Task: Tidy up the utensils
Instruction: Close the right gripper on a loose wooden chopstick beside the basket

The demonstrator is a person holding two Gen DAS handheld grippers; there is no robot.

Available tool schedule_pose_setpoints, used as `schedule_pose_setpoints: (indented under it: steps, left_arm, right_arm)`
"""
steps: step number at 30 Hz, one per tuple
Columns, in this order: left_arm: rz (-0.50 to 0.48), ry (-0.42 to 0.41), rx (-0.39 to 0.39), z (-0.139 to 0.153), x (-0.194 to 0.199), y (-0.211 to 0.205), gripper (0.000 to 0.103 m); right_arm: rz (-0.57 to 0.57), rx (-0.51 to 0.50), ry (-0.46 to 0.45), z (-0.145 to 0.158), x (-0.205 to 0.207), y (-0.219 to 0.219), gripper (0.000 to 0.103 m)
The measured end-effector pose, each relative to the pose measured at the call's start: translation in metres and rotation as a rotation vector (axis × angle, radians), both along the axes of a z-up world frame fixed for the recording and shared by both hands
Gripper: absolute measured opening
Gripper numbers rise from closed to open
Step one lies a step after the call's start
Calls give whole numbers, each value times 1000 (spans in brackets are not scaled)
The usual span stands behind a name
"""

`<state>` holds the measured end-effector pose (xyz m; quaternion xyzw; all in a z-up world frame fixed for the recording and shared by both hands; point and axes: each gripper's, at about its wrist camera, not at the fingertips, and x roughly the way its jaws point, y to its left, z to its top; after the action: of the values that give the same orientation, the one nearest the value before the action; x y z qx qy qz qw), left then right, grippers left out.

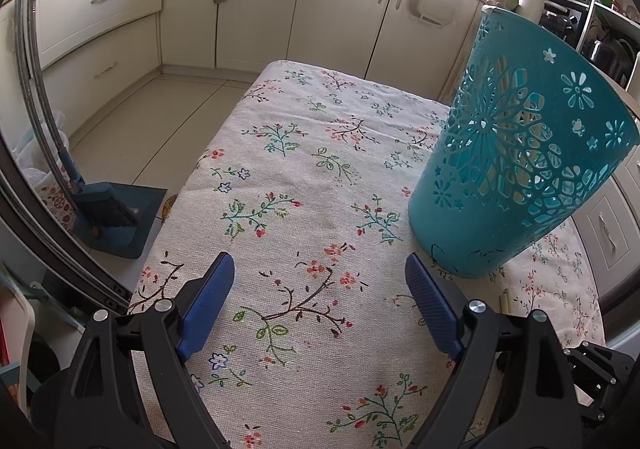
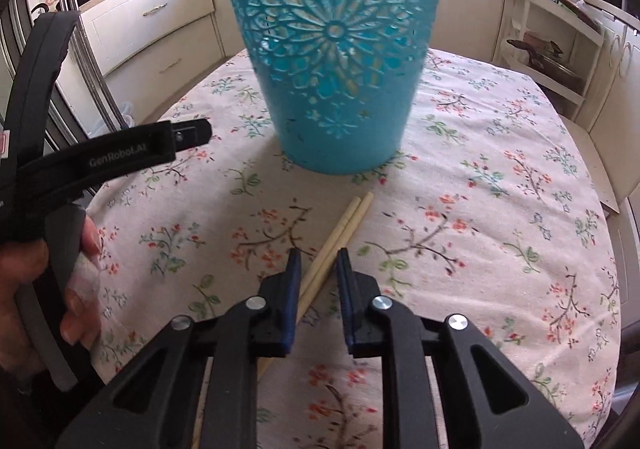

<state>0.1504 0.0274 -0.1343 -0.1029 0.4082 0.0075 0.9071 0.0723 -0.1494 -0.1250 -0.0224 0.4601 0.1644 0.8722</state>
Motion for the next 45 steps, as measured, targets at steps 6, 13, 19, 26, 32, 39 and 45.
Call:
schedule_pose_setpoints:
  steps: [6,13,19,26,32,39,45]
  left_arm:
    - [-3,2,3,0,0,0,84]
    - [-3,3,4,0,0,-1,84]
    - [-7,8,11,-1,1,-2,84]
    - [-7,8,12,-1,1,-3,84]
    - [-7,7,10,-1,0,-2,84]
    - [-12,14,17,-1,1,-3,84]
    - [-81,29,58,2,-3,-21,83]
  right_arm:
    - [-33,40,10,-1,-3,-25,18]
    - [-82,198,57,-3,1,-50,16]
    - [-144,219,62,-3,1,-63,16]
    - [-109,172,48,-3,6,-46,16]
    - [-101,137,36,-4,12,-39,16]
    - [-45,50,16,-2,9,-36,11]
    - [120,-15,40,2,3,-33,11]
